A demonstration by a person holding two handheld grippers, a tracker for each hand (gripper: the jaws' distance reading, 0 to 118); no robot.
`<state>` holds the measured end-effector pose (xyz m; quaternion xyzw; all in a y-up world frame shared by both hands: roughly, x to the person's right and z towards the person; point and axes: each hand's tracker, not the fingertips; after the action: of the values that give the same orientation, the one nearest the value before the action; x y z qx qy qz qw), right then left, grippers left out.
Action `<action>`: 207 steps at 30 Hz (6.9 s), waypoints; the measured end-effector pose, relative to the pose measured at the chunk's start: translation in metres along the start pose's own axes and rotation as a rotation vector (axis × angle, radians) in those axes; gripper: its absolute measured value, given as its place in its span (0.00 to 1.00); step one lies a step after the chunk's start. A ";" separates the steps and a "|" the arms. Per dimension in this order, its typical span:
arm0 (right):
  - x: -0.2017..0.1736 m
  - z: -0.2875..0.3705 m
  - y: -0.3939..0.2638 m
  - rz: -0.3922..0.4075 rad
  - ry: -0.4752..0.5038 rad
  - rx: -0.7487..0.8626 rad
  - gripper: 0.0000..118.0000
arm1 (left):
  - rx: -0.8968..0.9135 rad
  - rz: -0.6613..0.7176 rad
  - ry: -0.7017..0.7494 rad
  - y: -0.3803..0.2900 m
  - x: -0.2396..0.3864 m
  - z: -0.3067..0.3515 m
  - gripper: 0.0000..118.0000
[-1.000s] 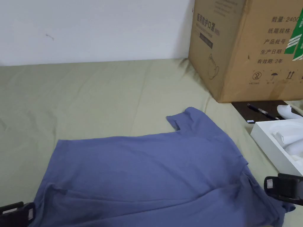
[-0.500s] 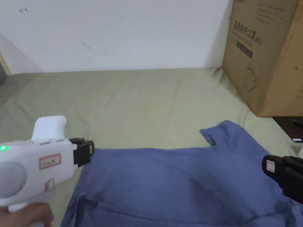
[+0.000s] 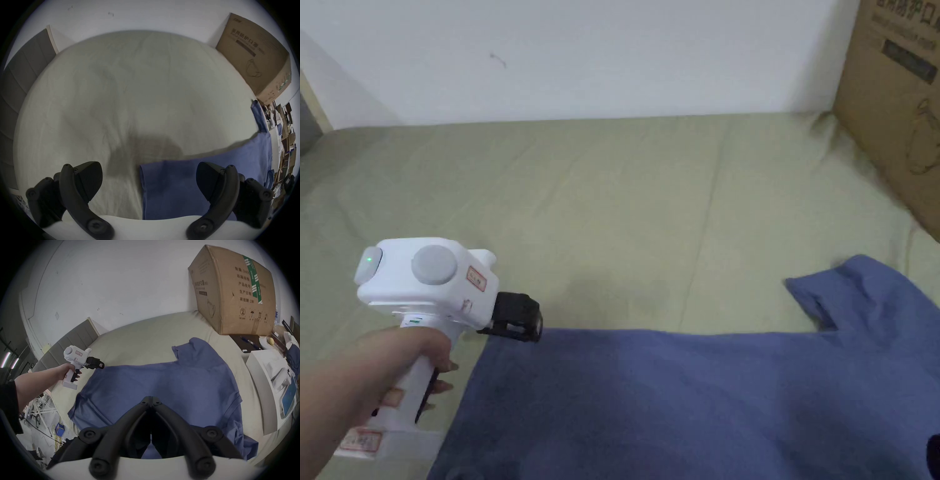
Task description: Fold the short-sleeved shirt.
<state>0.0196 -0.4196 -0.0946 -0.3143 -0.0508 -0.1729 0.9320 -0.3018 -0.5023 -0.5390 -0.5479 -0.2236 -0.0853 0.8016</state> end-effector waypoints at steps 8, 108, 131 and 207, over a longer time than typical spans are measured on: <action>0.005 -0.003 0.003 -0.031 0.019 -0.001 0.00 | 0.086 -0.129 0.017 -0.017 0.016 0.023 0.00; -0.102 0.164 -0.069 0.284 -0.220 0.579 0.00 | 0.193 0.353 -0.559 -0.253 -0.064 0.221 0.31; -0.117 0.125 -0.040 0.264 -0.132 0.538 0.00 | 0.000 0.362 -0.798 -0.240 -0.071 0.084 0.47; -0.070 0.147 -0.050 0.077 -0.081 0.409 0.00 | 0.062 0.021 -0.524 -0.195 0.086 0.167 0.00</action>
<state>-0.0613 -0.3480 0.0368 -0.1270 -0.1104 -0.1106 0.9795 -0.3446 -0.4148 -0.2866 -0.5287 -0.4204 0.0745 0.7336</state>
